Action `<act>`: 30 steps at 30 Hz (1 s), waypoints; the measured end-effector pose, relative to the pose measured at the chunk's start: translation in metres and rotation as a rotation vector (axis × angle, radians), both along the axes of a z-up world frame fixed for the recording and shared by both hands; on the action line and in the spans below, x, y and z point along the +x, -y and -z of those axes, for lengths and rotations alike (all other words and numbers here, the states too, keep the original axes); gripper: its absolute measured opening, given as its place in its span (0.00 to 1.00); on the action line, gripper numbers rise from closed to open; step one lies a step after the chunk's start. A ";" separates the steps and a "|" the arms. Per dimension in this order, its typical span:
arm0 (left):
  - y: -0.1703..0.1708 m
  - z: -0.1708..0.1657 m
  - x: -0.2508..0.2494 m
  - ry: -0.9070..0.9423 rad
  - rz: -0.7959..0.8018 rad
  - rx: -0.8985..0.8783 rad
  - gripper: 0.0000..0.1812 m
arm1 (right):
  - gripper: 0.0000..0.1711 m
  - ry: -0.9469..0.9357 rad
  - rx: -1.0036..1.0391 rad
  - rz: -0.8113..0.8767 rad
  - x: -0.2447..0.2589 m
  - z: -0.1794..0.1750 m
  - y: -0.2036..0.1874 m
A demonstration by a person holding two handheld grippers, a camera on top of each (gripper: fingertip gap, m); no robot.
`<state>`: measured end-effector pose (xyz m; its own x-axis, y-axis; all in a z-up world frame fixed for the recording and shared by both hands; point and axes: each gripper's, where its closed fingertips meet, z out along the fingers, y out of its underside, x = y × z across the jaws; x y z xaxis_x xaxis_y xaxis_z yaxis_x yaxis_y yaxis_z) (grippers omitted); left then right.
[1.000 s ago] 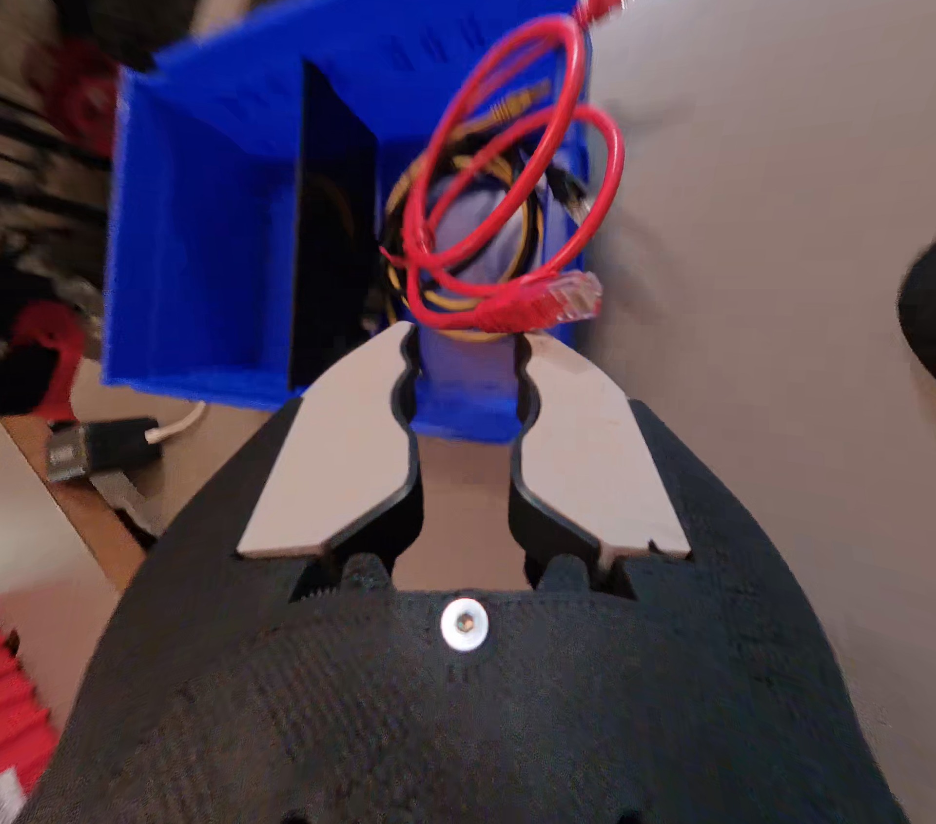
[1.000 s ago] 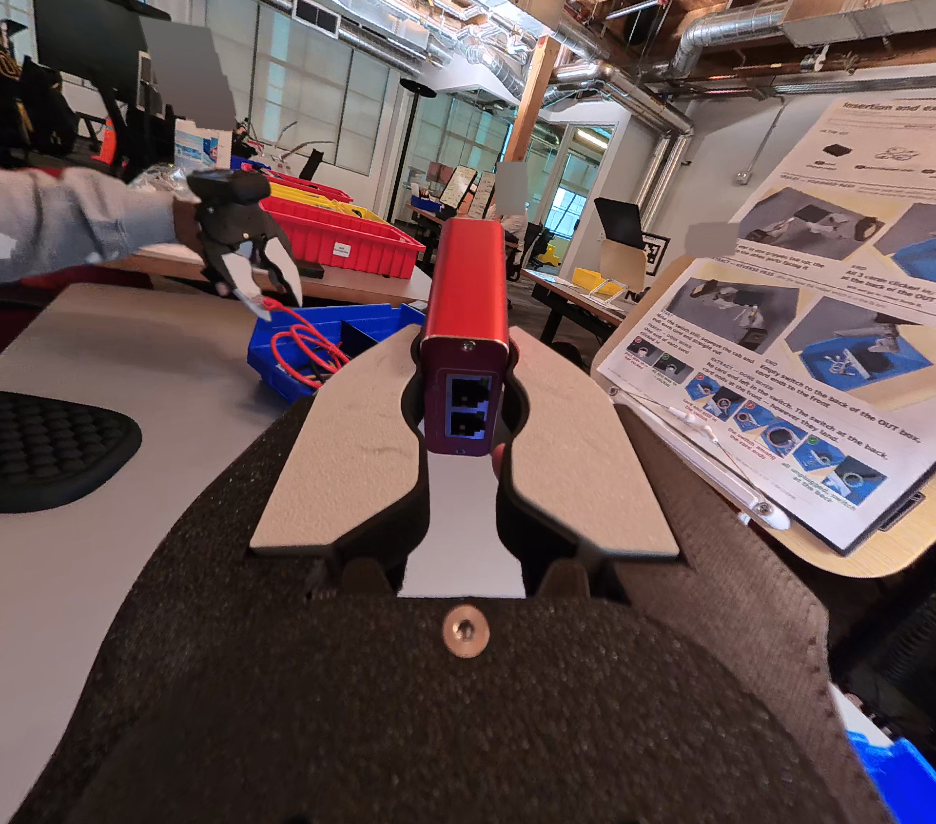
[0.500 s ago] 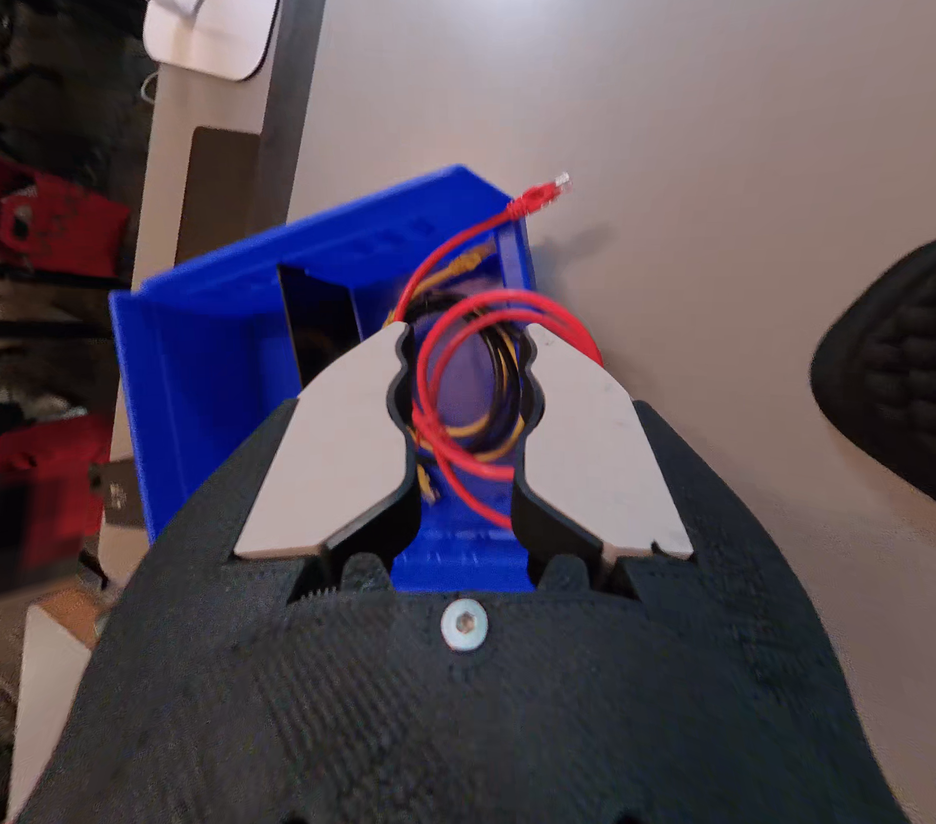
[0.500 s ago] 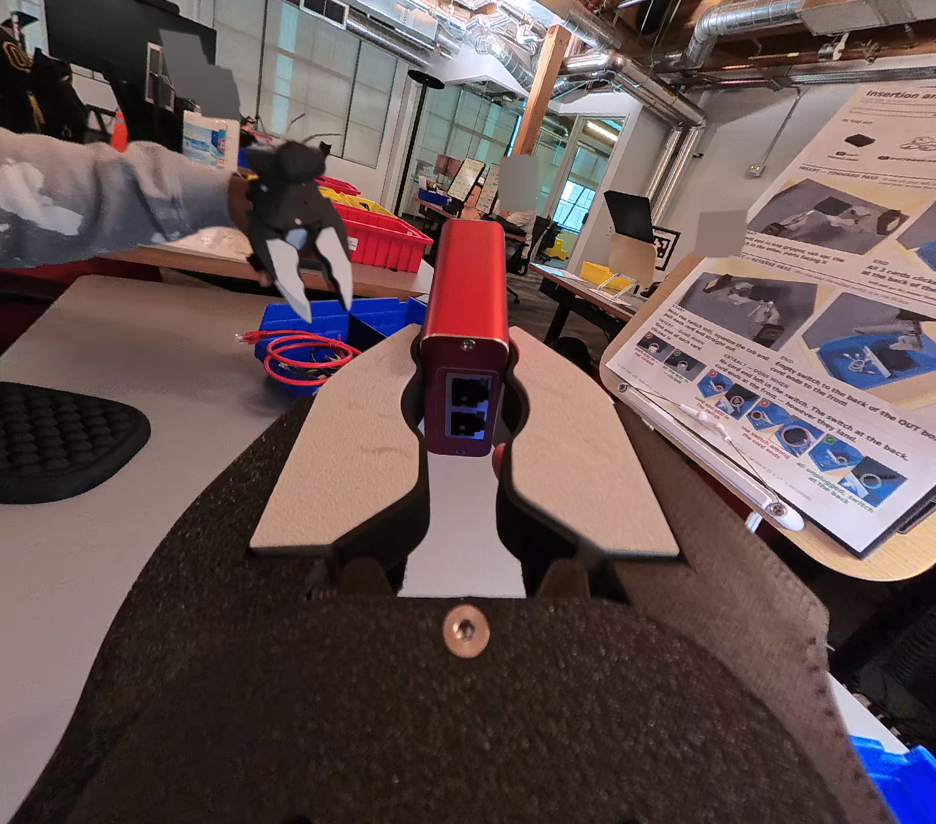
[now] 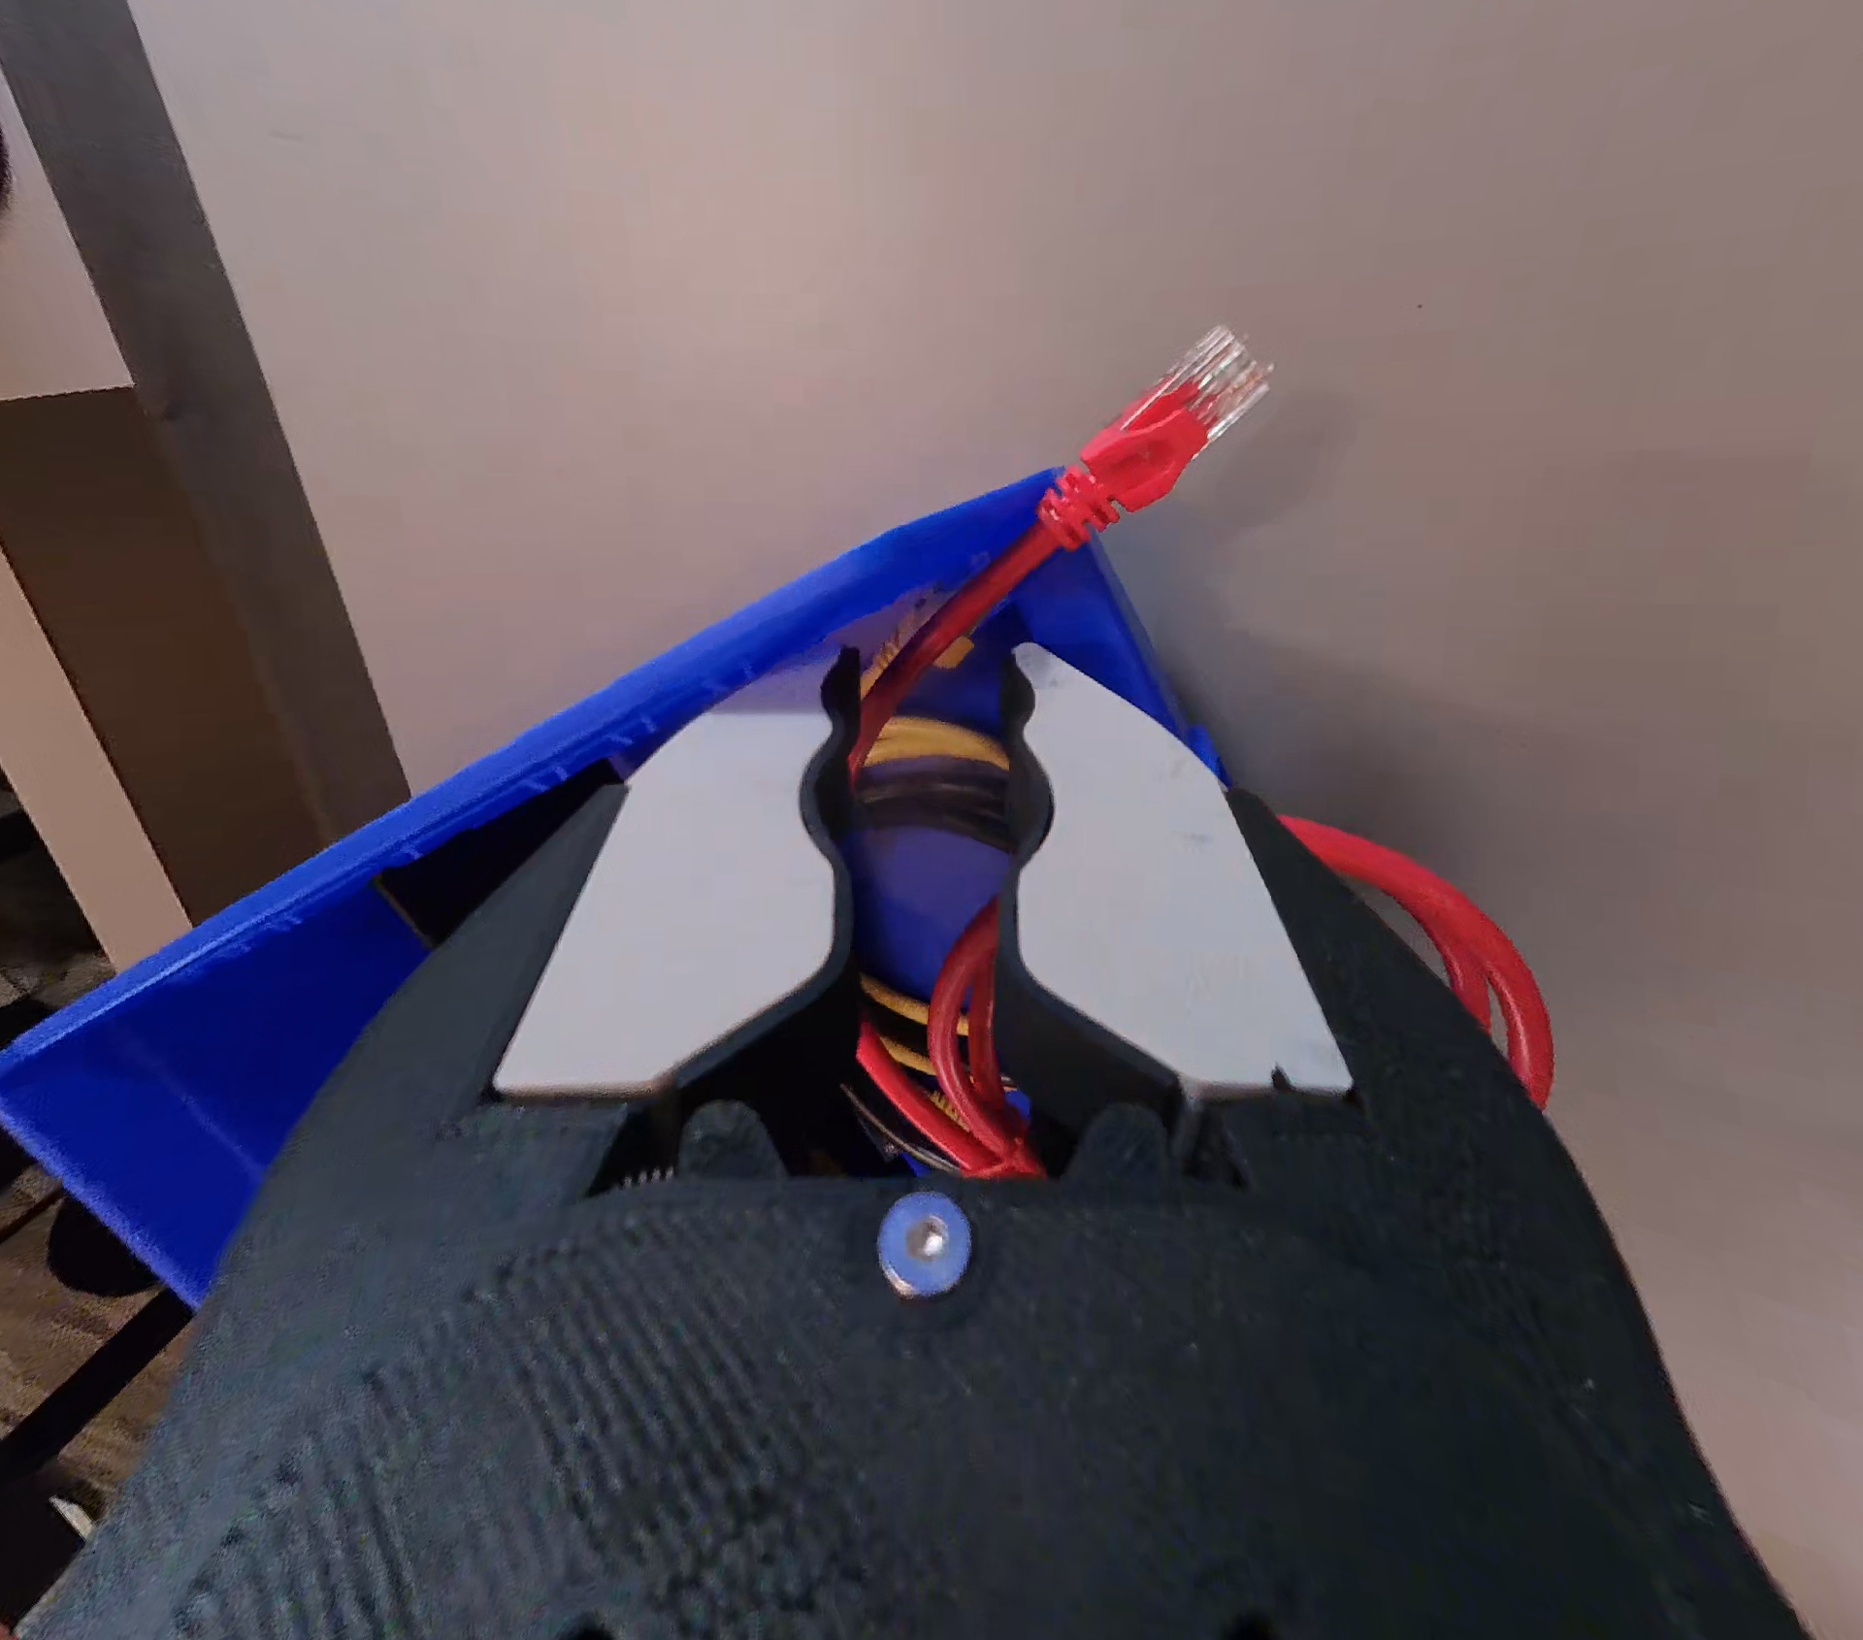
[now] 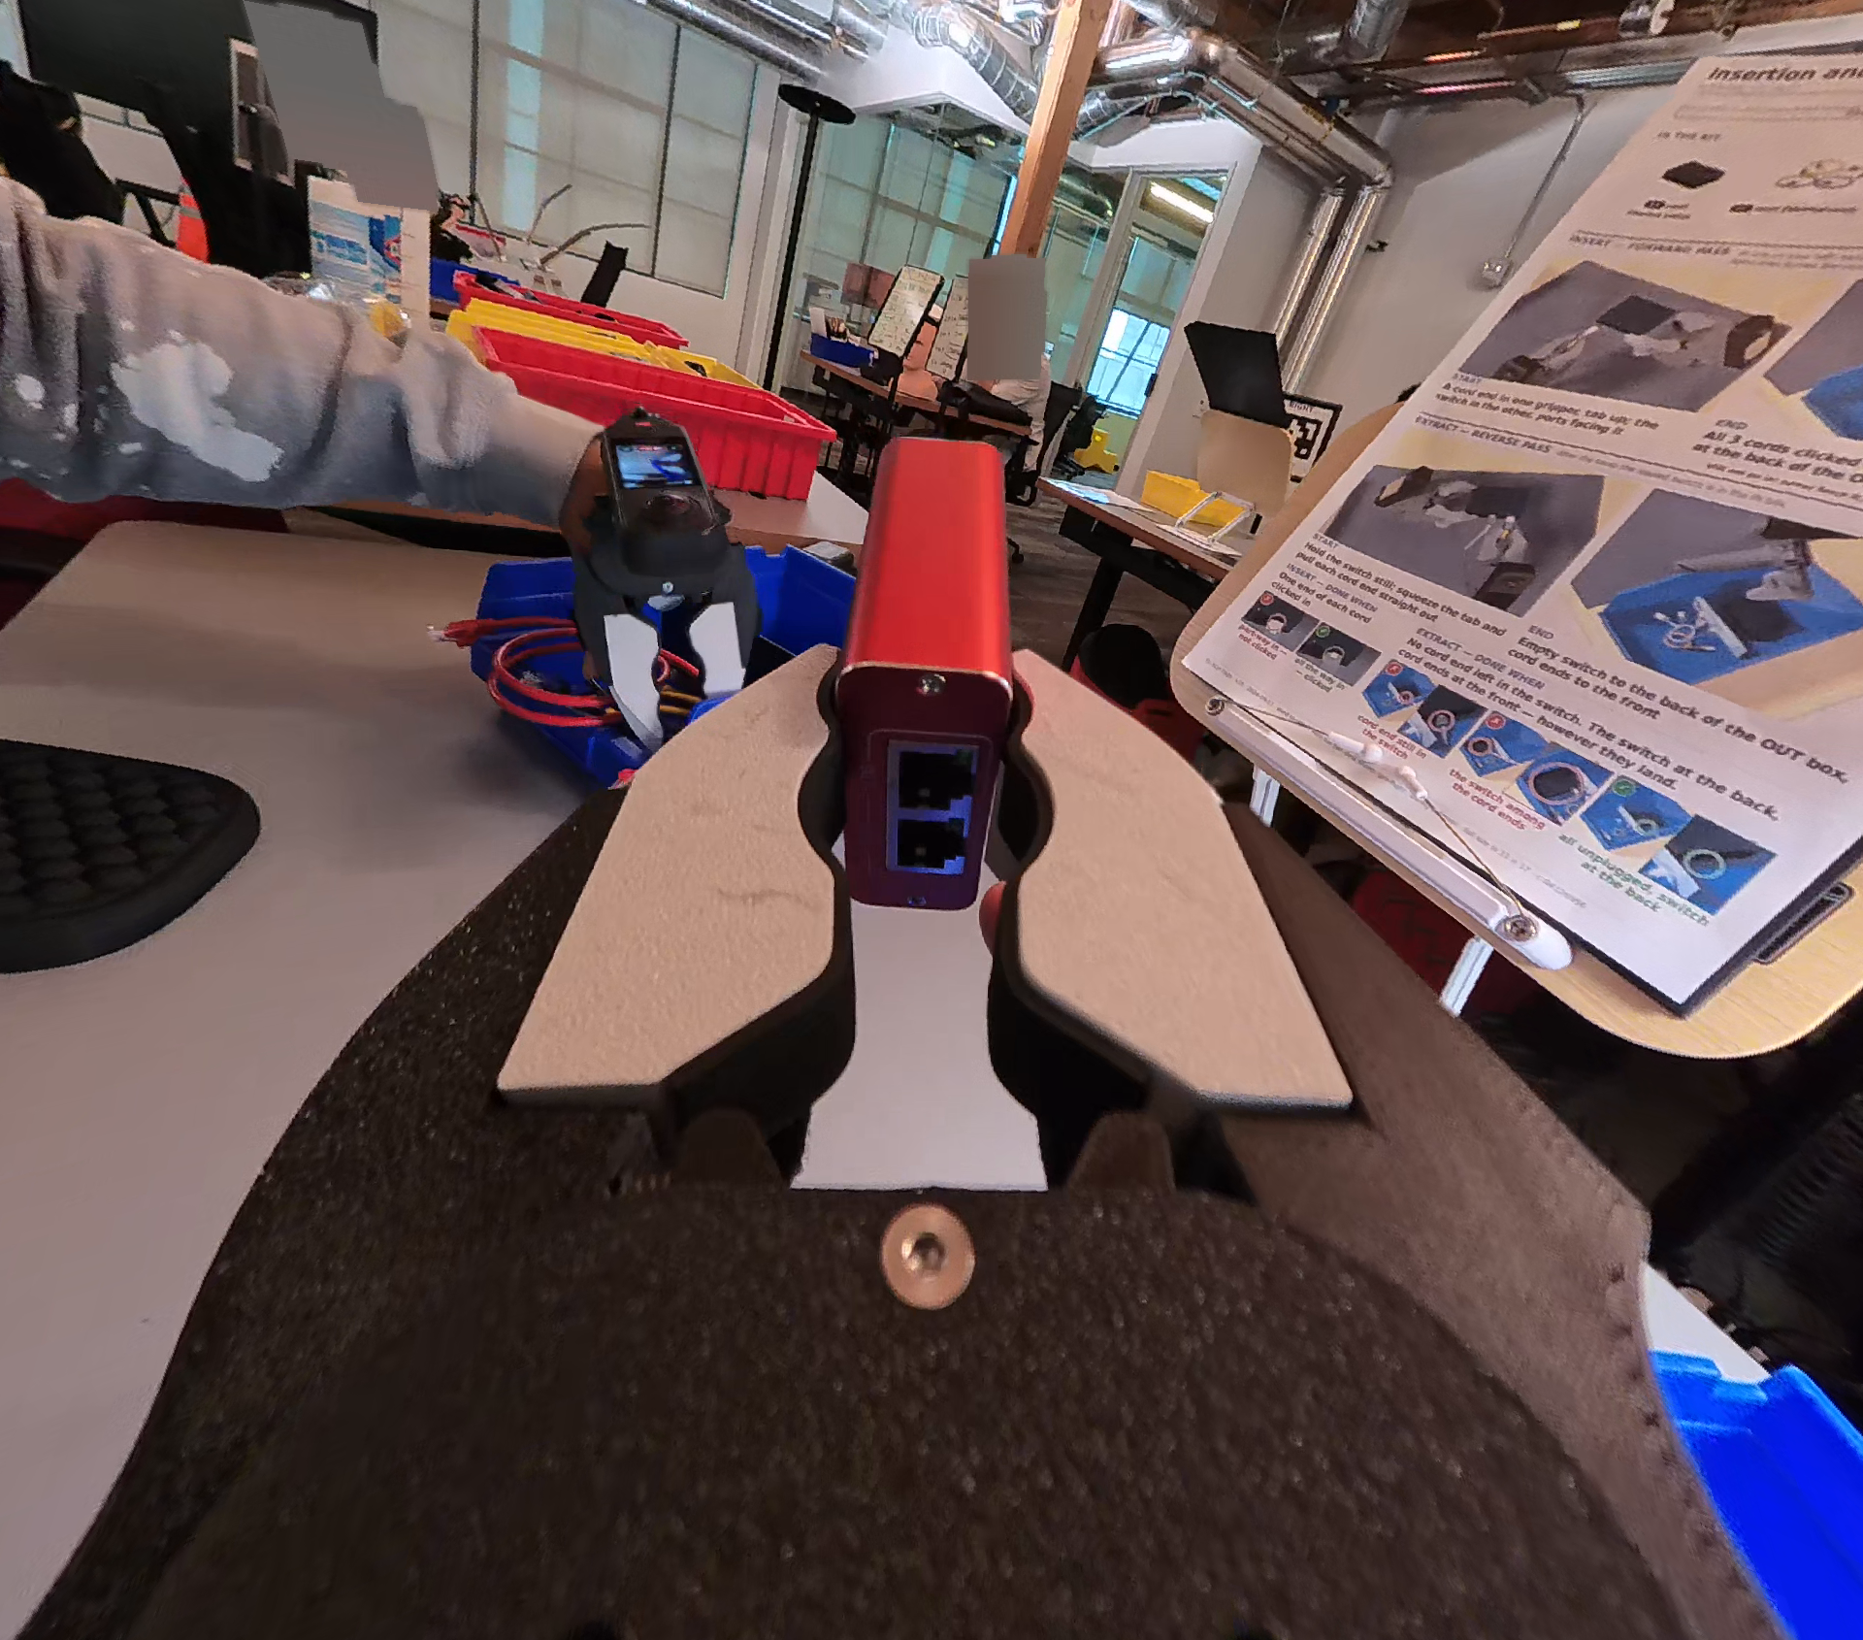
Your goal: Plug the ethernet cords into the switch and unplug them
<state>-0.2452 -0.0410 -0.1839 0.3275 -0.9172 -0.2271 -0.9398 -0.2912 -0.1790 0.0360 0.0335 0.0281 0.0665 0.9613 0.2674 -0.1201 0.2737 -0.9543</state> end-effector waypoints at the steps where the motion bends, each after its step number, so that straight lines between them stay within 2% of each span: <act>1: -0.001 0.002 0.000 0.002 0.004 0.005 0.13 | 0.15 0.002 -0.004 0.001 0.000 0.001 -0.001; 2: -0.001 0.003 0.000 0.005 0.008 0.015 0.09 | 0.15 0.005 -0.006 0.001 -0.001 0.003 -0.002; 5: -0.003 -0.005 -0.005 -0.009 0.010 0.074 0.07 | 0.15 0.011 -0.011 0.004 -0.002 0.005 -0.003; 10: 0.007 -0.045 -0.016 0.012 -0.069 0.132 0.04 | 0.15 -0.003 -0.021 -0.006 -0.001 0.003 -0.003; 14: 0.023 -0.077 0.011 0.198 -0.162 0.113 0.04 | 0.15 -0.017 -0.020 -0.019 0.000 -0.002 0.001; 16: 0.031 -0.083 0.037 0.310 -0.177 0.088 0.04 | 0.15 -0.020 -0.012 -0.028 0.000 -0.005 0.005; 19: 0.043 -0.065 0.081 0.444 -0.182 0.016 0.04 | 0.15 -0.018 0.001 -0.049 -0.001 -0.008 0.013; 22: 0.041 -0.036 0.120 0.540 -0.181 -0.001 0.04 | 0.15 -0.011 0.011 -0.064 -0.001 -0.009 0.019; 26: 0.021 0.000 0.158 0.612 -0.201 0.035 0.03 | 0.15 0.000 0.018 -0.073 0.000 -0.009 0.023; 30: 0.001 0.022 0.185 0.676 -0.213 0.079 0.04 | 0.15 0.036 0.003 -0.077 -0.001 -0.001 0.023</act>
